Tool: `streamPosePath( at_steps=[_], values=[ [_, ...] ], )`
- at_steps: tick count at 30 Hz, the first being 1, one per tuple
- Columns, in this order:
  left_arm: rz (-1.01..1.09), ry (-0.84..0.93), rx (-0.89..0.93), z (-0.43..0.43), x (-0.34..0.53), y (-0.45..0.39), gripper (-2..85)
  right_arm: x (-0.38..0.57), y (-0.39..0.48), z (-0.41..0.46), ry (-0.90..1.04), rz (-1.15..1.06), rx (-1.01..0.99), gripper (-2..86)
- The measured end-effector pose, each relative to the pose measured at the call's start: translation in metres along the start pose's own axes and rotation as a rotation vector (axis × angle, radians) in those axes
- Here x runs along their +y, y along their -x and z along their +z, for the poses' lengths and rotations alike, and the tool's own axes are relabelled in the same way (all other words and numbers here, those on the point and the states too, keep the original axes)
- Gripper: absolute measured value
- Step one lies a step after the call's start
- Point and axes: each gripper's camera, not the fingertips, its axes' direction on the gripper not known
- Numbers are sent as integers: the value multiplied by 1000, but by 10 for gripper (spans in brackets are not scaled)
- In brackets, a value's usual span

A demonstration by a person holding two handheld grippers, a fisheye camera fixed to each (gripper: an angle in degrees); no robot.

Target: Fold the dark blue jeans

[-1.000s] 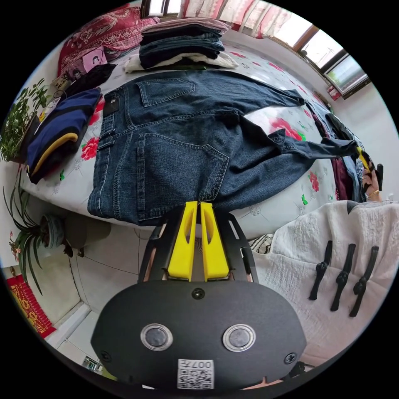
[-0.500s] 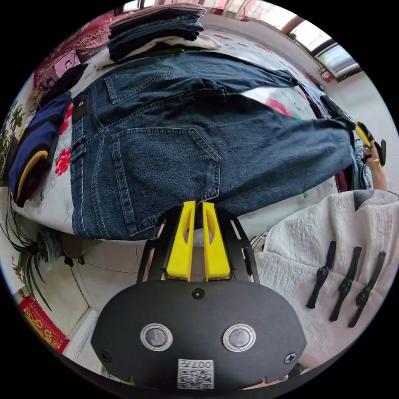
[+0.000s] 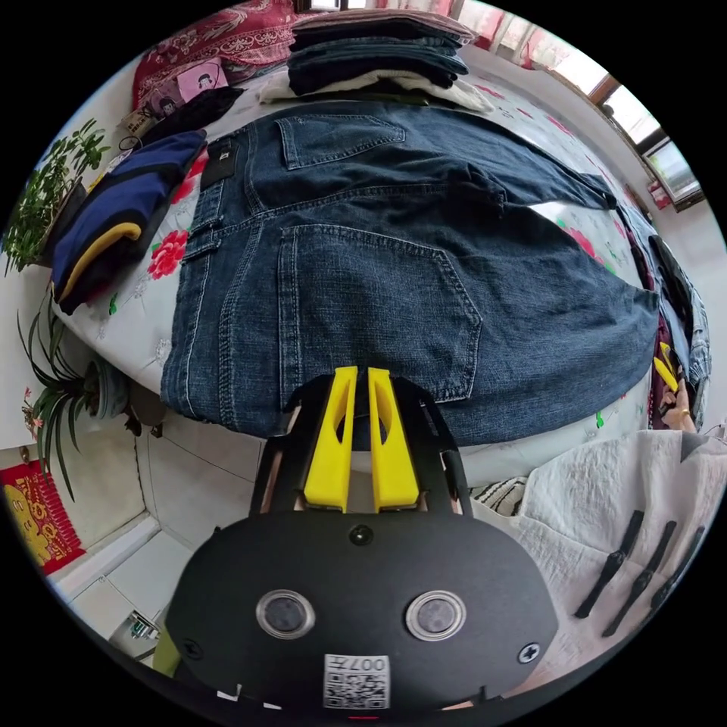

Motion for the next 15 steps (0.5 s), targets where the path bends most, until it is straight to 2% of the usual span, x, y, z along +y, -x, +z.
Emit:
streamPosePath(
  at_steps=[4, 7, 9, 10, 12, 15],
  values=[
    [20, 33, -16, -2, -5, -5, 16, -12, 58, 44, 7, -118, 78, 36],
    [35, 60, -71, -2, -10, -16, 13, 9, 167, 80, 37, -490, 225, 10],
    [52, 67, -103, -2, -11, -22, 11, 61, 257, 109, 110, -857, 277, 5],
    [63, 68, -118, -3, -12, -26, 10, 79, 276, 115, 129, -948, 282, 4],
    [66, 67, -126, -3, -12, -28, 8, 158, 328, 134, 195, -1274, 307, 5],
    [45, 66, -110, -6, -12, -25, 8, 235, 346, 135, 177, -1565, 349, 17]
  ],
)
